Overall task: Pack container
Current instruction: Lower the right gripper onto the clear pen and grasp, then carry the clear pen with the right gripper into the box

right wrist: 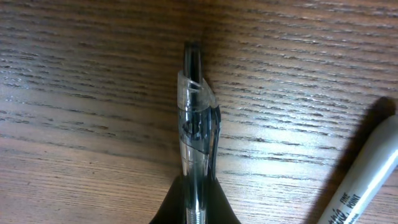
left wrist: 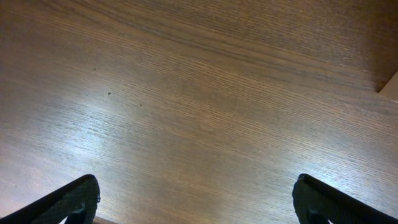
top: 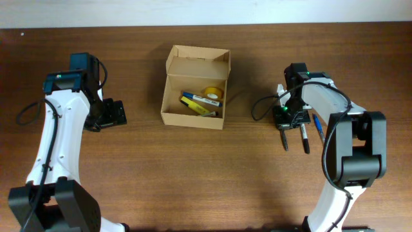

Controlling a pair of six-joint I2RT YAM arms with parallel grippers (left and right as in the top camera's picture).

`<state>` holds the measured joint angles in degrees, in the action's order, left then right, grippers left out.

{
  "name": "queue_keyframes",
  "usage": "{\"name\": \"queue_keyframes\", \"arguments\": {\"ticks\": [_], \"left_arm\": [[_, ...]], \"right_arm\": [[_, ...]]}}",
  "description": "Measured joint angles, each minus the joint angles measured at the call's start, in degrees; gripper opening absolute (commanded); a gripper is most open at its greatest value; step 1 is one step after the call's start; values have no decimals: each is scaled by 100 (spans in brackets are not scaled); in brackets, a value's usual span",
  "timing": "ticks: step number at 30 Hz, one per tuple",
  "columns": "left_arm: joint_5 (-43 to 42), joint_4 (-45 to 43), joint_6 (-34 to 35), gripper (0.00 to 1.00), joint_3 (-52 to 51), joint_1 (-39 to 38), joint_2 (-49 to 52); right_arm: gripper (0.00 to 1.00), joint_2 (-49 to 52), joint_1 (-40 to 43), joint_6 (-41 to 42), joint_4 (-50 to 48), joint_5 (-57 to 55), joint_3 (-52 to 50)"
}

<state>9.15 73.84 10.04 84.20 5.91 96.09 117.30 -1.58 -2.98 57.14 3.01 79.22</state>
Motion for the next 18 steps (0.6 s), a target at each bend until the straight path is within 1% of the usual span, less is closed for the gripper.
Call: {"name": "queue_keyframes", "arguments": {"ticks": [3,5,9,10,14,18], "left_arm": [[0,0,2,100,0,0,0],[-2,0,0,100,0,0,0],[0,-11,0,100,0,0,0],[0,-17,0,100,0,0,0],[0,-11,0,100,0,0,0],[-2,-13,0,100,0,0,0]], "right_arm": [[4,11,4,-4,330,2,240],[4,11,7,-7,579,17,654],[4,20,7,-4,1353,149,2033],[4,20,7,-4,1580,190,2549],[4,7,-59,-66,2070,273,4135],[4,-11,-404,-466,2448,289,5414]]}}
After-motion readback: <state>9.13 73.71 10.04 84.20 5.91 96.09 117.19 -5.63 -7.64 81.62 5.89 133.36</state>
